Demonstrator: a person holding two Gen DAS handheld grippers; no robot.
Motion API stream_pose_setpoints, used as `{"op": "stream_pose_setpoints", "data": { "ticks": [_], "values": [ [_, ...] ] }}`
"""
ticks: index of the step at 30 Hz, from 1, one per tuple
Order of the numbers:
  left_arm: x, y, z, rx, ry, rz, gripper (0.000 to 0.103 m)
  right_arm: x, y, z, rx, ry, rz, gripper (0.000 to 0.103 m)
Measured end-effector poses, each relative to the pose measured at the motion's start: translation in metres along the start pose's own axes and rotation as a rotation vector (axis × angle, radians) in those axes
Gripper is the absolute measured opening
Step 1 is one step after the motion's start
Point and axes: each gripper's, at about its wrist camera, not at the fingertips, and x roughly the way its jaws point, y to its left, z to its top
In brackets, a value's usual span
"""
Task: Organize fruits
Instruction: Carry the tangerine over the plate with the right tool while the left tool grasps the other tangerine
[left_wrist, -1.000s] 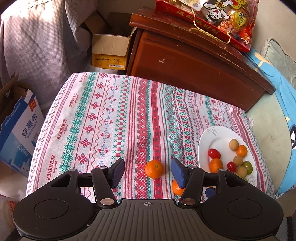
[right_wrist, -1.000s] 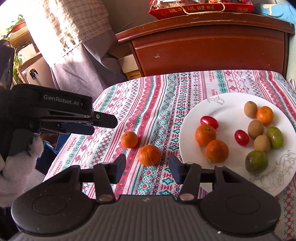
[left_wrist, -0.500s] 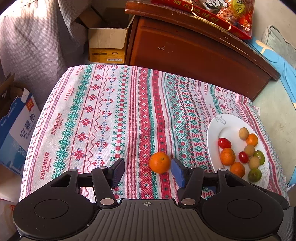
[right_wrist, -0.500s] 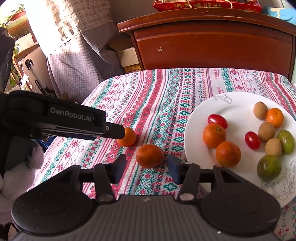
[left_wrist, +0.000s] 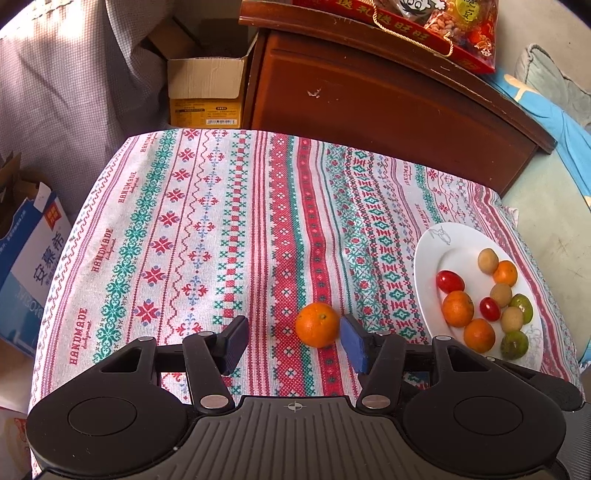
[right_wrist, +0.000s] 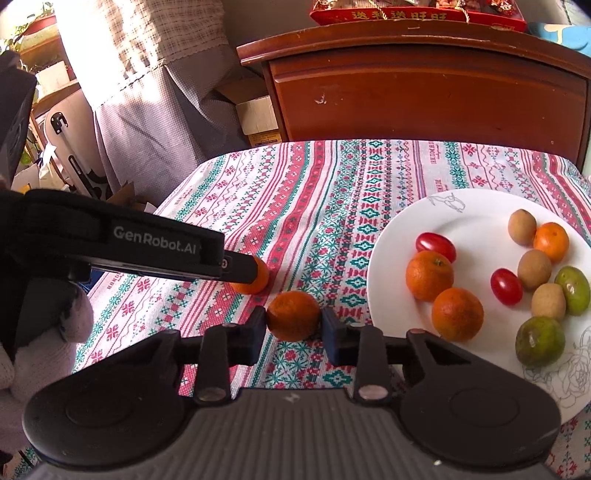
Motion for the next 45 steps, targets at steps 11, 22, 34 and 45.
{"op": "stream_pose_setpoints", "data": {
  "ticks": [11,22,34,45],
  "values": [
    [0.013,-0.009,-0.007,0.062,-0.017,0.021,0.050,-0.003,-0.009,-0.002,0.042,0.015,-0.018,0.032],
    [0.014,-0.020,-0.012,0.142,-0.060,0.036,0.026,-0.004,-0.009,-0.002,0.046,0.015,-0.014,0.032],
    [-0.009,-0.022,0.009,0.065,-0.154,-0.024,0.026,-0.040,-0.031,0.021,0.106,-0.097,-0.022,0.032],
    [-0.018,-0.064,0.019,0.104,-0.208,-0.203,0.026,-0.070,-0.087,0.052,0.232,-0.234,-0.119,0.032]
  ]
}}
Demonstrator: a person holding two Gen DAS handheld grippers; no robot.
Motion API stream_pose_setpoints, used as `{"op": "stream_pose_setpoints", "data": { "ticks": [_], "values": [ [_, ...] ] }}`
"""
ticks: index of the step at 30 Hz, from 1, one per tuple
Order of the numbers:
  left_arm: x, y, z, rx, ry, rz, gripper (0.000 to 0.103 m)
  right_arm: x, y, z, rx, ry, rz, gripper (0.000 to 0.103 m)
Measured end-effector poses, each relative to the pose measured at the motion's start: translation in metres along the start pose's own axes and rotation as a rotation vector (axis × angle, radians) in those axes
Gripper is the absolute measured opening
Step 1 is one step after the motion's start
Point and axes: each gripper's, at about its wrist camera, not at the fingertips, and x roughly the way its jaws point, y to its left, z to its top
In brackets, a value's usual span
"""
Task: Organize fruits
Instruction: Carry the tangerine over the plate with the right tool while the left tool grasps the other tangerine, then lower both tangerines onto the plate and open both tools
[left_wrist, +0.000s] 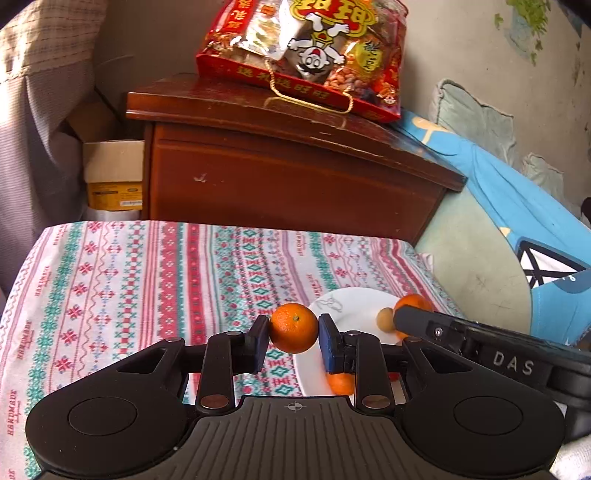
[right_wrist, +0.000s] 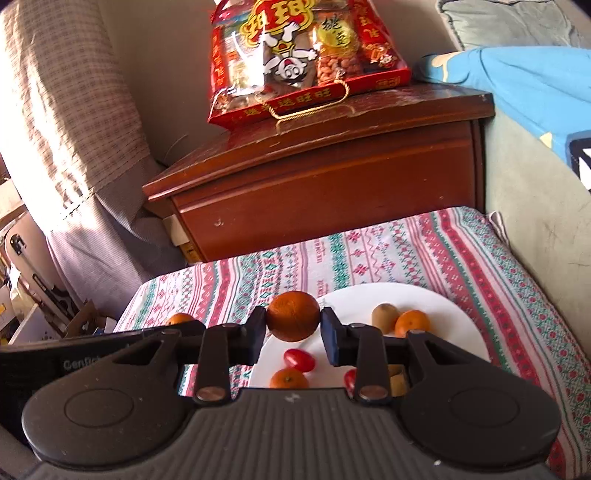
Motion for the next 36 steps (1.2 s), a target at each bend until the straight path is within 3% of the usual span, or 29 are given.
{"op": "stream_pose_setpoints", "data": {
  "ticks": [11,25,26,28,34,36],
  "values": [
    [0.029,-0.038,-0.010,0.055,0.033,-0.089,0.026,0.013,-0.031,-0.001,0.114,0.028,-0.035,0.032],
    [0.044,-0.051,-0.024,0.088,0.078,-0.098,0.028,0.024,-0.035,-0.006,0.148,0.070,-0.054,0.035],
    [0.044,-0.052,-0.023,0.086,0.079,-0.094,0.029,0.023,-0.035,-0.005,0.147,0.066,-0.057,0.035],
    [0.042,-0.052,-0.022,0.083,0.080,-0.081,0.044,0.022,-0.034,-0.003,0.153,0.066,-0.063,0.038],
    [0.033,-0.057,-0.019,0.100,0.102,-0.058,0.050,0.008,-0.034,0.003,0.162,0.049,-0.108,0.055],
    [0.028,-0.058,-0.019,0.103,0.108,-0.050,0.052,0.001,-0.034,0.004,0.163,0.048,-0.122,0.055]
  ]
}}
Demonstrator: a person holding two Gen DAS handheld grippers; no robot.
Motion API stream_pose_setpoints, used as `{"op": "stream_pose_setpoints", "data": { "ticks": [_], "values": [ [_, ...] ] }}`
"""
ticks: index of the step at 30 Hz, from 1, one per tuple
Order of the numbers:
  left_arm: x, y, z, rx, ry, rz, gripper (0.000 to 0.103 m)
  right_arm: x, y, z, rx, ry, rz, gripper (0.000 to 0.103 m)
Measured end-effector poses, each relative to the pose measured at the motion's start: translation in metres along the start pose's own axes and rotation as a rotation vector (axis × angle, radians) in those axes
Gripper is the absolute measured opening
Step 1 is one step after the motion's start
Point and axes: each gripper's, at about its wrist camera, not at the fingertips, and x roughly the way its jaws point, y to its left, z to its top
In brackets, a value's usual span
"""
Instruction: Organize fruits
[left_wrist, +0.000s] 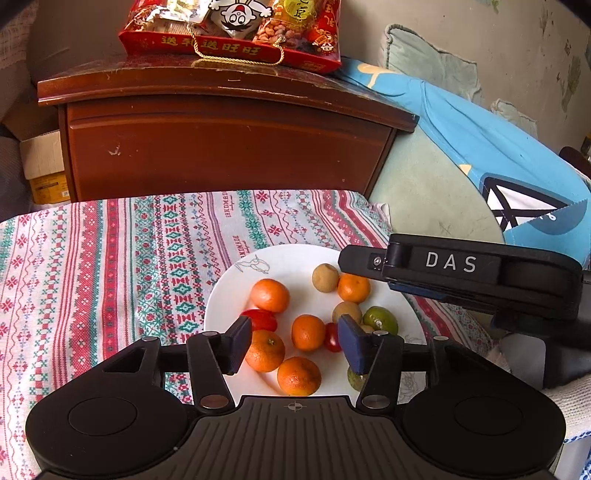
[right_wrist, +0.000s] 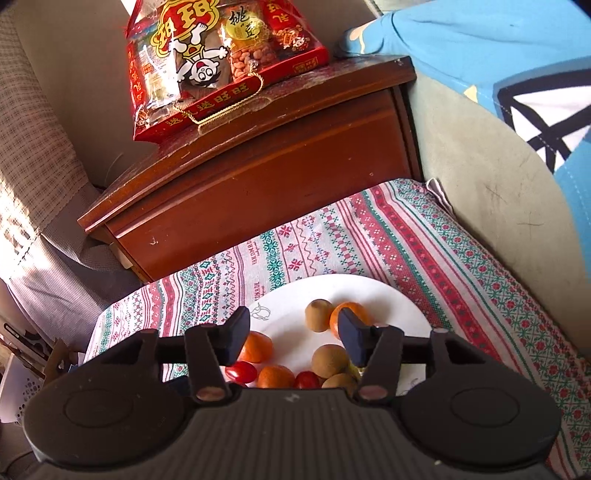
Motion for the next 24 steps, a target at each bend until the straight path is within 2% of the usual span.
{"op": "stream_pose_setpoints", "data": {
  "ticks": [4,10,17,21,24],
  "values": [
    [-0.012,-0.001,0.001,0.000,0.019,0.011,0.060,-0.013,0.002,0.000,-0.008,0.004,-0.038,0.060],
    [-0.031,0.002,0.002,-0.006,0.042,0.056,0.067,-0.034,0.002,-0.001,0.002,0.001,-0.089,0.070],
    [-0.038,0.006,-0.004,-0.009,0.079,0.118,0.069,-0.049,0.001,-0.008,-0.001,0.026,-0.156,0.073],
    [-0.040,0.006,-0.006,-0.006,0.099,0.147,0.074,-0.059,0.001,-0.014,0.012,0.048,-0.201,0.075],
    [-0.045,0.006,-0.006,-0.001,0.106,0.163,0.076,-0.066,0.002,-0.017,0.013,0.066,-0.236,0.083]
  ]
}}
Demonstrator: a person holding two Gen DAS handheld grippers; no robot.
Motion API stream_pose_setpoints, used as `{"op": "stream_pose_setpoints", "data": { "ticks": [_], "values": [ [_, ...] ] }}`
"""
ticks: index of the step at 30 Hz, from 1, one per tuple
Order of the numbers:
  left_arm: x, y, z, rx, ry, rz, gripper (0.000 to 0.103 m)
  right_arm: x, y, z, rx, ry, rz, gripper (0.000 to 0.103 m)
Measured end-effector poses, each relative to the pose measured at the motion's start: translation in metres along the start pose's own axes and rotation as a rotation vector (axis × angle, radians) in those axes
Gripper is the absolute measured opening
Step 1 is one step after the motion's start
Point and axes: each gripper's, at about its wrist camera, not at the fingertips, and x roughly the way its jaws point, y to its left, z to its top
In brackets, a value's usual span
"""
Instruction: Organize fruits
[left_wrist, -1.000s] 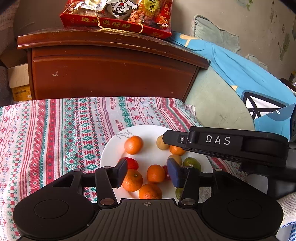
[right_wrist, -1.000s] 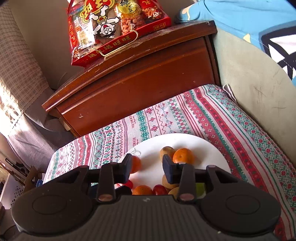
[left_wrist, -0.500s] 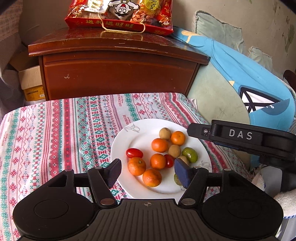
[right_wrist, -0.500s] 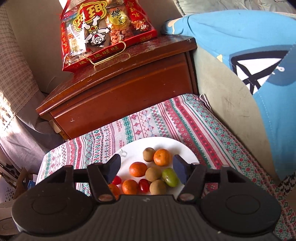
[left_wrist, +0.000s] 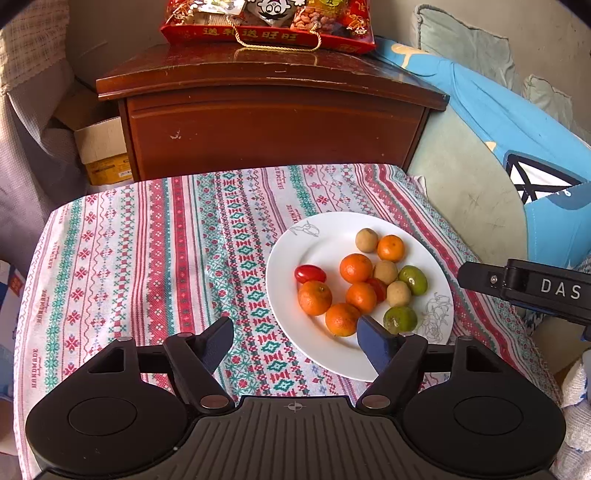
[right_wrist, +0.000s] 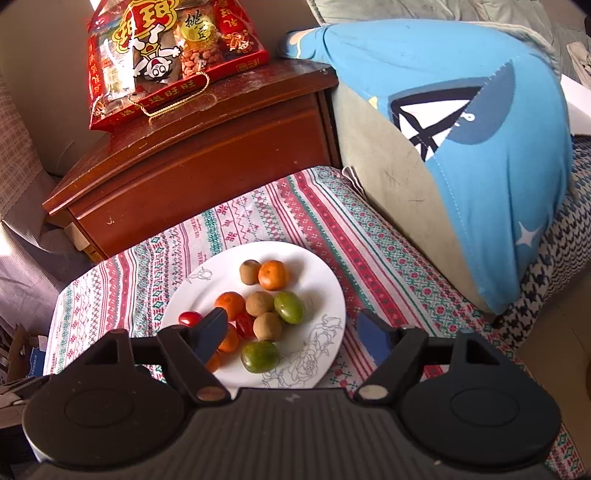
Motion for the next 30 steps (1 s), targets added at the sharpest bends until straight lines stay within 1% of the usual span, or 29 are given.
{"op": "stream_pose_setpoints", "data": {
  "ticks": [3,5,9,12,16,23,30],
  "values": [
    [-0.003,0.003,0.001,-0.014,0.016,0.017,0.080,-0.006,0.000,-0.002,0.008,0.008,-0.022,0.084],
    [-0.004,0.004,0.001,-0.018,0.027,0.031,0.081,-0.007,0.001,-0.002,0.010,0.014,-0.037,0.089],
    [-0.005,0.006,0.003,-0.028,0.052,0.064,0.083,-0.004,0.006,-0.003,-0.009,0.027,-0.080,0.091],
    [-0.004,0.007,0.004,-0.029,0.059,0.081,0.086,0.002,0.008,-0.004,-0.004,0.058,-0.104,0.093],
    [-0.003,0.006,0.006,-0.033,0.073,0.098,0.086,0.008,0.011,-0.007,-0.017,0.078,-0.097,0.093],
    [0.002,0.009,0.010,-0.064,0.089,0.129,0.088,0.020,0.018,-0.013,-0.044,0.122,-0.109,0.093],
    [0.009,0.007,0.012,-0.062,0.103,0.182,0.092,0.025,0.024,-0.013,-0.072,0.122,-0.126,0.094]
  ]
}}
